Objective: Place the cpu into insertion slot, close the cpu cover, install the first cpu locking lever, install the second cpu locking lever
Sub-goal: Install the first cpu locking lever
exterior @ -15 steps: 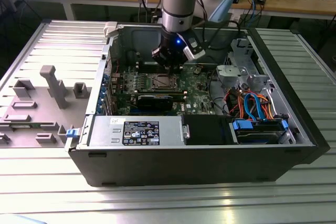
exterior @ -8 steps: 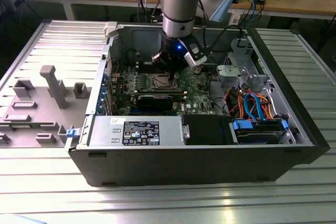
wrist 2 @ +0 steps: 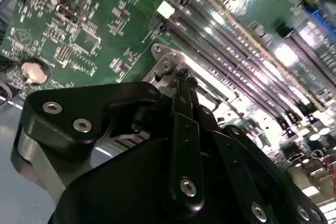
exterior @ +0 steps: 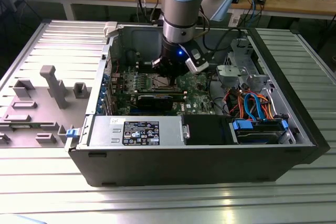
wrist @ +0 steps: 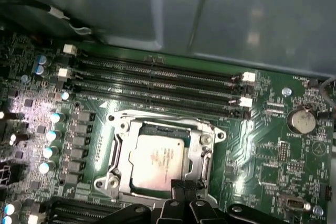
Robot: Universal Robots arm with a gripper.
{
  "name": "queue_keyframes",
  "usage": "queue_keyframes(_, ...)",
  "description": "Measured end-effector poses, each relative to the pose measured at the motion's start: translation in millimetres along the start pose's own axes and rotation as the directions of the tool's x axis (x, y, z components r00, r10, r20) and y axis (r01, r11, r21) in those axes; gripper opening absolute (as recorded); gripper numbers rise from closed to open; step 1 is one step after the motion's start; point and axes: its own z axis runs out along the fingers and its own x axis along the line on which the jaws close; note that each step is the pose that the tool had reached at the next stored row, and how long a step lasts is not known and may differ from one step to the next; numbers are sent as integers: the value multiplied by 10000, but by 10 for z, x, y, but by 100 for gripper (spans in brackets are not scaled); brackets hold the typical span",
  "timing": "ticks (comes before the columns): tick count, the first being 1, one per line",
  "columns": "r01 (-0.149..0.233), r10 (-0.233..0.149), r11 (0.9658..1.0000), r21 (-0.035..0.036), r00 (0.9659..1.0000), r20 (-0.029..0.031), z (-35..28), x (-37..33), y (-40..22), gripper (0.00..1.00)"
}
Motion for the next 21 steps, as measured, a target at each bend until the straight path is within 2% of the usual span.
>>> queue_keyframes(4, -1, 1, 10000, 2, 10000, 0, -78, 3, -15, 11)
queue_keyframes(5, 0, 0, 10000, 1, 10000, 0, -185, 3, -14, 11)
queue_keyframes(7, 0, 0, 10000, 0, 10000, 0, -210, 3, -15, 11)
queue_keyframes(11, -1, 1, 10000, 1, 10000, 1, -309, 3, -7, 11)
queue_keyframes(13, -1, 1, 10000, 2, 10000, 0, -391, 3, -1, 11)
queue_keyframes(16, -1, 1, 10000, 1, 10000, 0, -463, 2, 5, 11)
queue_keyframes(17, 0, 0, 10000, 0, 10000, 1, -483, 2, 6, 11)
queue_keyframes(21, 0, 0, 10000, 0, 10000, 1, -486, 2, 7, 11)
